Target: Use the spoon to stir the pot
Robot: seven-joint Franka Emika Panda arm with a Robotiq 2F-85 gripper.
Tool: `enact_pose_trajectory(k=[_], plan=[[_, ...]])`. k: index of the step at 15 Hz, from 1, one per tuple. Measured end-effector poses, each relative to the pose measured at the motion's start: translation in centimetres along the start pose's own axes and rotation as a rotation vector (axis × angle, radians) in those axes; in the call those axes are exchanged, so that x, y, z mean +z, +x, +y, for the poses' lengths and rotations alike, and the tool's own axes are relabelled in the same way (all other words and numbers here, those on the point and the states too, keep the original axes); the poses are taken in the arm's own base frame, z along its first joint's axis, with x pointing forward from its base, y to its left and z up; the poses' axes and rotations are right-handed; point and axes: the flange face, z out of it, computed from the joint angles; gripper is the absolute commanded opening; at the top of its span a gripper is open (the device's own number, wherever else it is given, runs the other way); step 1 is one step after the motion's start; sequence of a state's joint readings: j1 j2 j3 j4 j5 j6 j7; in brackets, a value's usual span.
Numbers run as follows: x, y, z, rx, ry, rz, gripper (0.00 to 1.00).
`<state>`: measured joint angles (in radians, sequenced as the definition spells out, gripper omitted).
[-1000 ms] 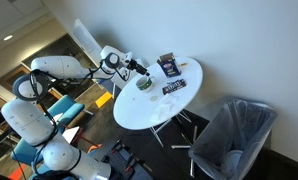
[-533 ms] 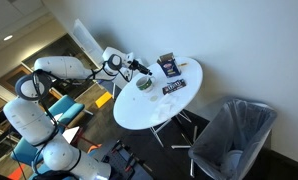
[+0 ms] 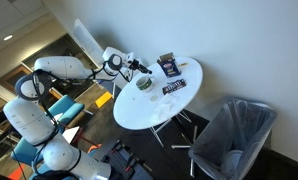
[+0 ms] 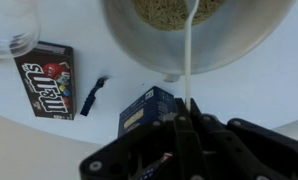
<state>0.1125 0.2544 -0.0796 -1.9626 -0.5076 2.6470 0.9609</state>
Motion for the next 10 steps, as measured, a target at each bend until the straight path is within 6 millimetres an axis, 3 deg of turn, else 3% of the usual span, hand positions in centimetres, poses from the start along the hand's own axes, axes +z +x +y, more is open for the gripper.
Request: enact_pose_trajectory(k=[5, 10], plan=[[-0.7, 0.1, -0.2, -0.01, 0.005, 0.012, 0.01], [-3.3, -0.1, -0.7, -0.07, 0.03, 0.073, 0.01]])
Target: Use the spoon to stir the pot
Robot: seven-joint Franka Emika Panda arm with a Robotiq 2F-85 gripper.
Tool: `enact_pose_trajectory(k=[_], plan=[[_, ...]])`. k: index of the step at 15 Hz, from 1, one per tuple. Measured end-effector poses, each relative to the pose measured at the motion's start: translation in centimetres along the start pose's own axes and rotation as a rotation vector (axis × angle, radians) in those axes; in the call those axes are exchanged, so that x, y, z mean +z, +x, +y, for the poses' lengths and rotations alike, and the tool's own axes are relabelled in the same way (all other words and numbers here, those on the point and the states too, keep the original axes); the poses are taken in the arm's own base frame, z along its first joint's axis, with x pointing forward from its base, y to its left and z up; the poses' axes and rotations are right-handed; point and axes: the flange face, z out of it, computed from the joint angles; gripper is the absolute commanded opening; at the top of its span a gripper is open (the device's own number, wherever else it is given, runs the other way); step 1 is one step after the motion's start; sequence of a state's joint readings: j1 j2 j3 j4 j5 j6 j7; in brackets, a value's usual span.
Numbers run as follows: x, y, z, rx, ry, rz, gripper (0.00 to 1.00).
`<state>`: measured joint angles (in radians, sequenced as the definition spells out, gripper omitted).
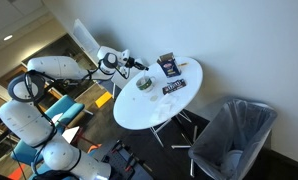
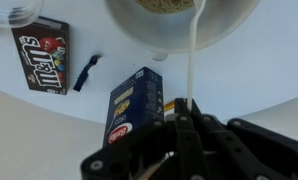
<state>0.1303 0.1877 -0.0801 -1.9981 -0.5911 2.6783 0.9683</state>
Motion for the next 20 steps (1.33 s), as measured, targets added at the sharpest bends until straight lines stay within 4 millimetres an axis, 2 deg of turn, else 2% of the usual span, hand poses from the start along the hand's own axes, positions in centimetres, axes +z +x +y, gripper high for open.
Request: enact_pose_trajectory(k=[7, 15, 20], plan=[[-1.9, -2.2, -0.1, -0.079, -0.011, 0.092, 0.01], [-0.6, -4.9, 0.4, -0.03, -0.044, 0.095, 0.01], [-0.4, -4.9, 1.4, 0.005, -0.071, 0.106, 0.01]])
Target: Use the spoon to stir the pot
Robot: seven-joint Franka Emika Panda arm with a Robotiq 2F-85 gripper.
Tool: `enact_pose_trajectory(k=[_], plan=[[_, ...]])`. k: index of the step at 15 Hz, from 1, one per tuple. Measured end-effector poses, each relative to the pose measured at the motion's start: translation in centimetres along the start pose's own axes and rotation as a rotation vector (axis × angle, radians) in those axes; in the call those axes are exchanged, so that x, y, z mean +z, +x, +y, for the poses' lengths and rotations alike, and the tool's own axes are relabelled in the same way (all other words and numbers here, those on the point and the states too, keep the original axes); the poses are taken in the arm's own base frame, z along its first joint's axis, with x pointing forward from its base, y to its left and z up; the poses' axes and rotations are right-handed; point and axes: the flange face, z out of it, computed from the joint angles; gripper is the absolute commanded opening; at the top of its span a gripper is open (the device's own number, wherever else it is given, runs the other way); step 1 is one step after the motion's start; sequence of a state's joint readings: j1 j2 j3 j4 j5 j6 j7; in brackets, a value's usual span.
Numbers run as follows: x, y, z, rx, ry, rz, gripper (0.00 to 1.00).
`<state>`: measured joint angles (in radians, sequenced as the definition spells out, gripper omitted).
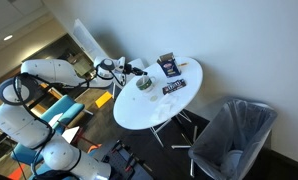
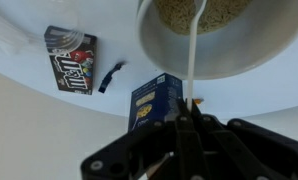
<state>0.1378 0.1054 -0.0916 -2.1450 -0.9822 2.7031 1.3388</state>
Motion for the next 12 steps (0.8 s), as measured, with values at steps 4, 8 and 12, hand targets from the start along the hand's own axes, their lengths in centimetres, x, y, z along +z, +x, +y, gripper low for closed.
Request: enact_pose_trajectory(k=[4, 8, 12], plan=[[-0.5, 1.1, 1.3, 0.024, -0.025, 0.041, 0.01], [-0.6, 1.4, 1.7, 0.041, -0.009, 0.068, 0.01], [-0.6, 1.1, 1.3, 0.051, 0.033, 0.09, 0.01]])
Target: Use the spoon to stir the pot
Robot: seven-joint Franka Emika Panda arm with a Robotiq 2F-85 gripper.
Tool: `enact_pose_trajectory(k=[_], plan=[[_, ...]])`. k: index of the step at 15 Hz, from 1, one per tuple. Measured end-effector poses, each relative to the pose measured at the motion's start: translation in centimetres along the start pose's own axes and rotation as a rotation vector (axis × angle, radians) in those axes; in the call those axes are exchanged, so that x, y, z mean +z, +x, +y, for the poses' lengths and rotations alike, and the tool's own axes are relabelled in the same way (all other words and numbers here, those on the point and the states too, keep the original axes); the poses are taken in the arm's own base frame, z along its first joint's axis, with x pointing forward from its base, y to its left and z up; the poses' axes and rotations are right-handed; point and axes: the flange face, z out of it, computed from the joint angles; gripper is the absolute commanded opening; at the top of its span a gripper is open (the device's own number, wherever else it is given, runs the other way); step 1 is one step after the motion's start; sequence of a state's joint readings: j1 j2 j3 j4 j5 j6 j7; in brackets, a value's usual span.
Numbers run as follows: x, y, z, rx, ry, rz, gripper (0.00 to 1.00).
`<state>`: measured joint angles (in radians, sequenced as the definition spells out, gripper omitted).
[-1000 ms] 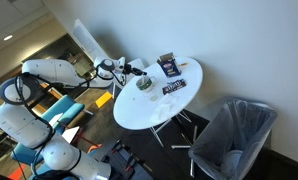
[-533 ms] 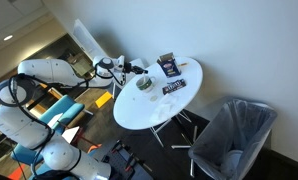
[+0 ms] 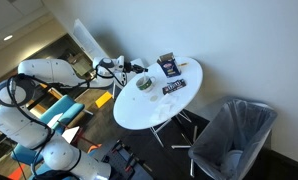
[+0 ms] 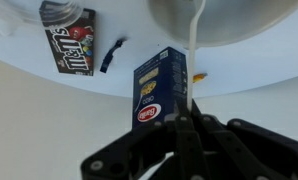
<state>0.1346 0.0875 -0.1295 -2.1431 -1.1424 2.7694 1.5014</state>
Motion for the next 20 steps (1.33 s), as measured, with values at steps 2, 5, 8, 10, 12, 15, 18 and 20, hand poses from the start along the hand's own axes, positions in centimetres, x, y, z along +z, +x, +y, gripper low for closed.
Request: enact_pose_trajectory(k=[2, 5, 8, 10, 12, 15, 18, 20], plan=[[0.2, -0.3, -0.3, 0.004, 0.018, 0.004, 0.01], [0.7, -0.9, -0.8, -0.001, 0.039, -0.002, 0.01], [1.1, -1.6, -1.3, -0.012, 0.048, -0.014, 0.01], [1.2, -1.9, -1.5, -0.018, 0.05, -0.021, 0.01], [1.2, -2.0, -1.6, -0.023, 0.05, -0.03, 0.01], [1.4, -1.9, -1.3, -0.036, 0.043, -0.037, 0.01], [1.5, -1.6, -0.9, -0.04, 0.037, -0.03, 0.01], [1.5, -1.3, -0.7, -0.05, 0.033, -0.011, 0.01]])
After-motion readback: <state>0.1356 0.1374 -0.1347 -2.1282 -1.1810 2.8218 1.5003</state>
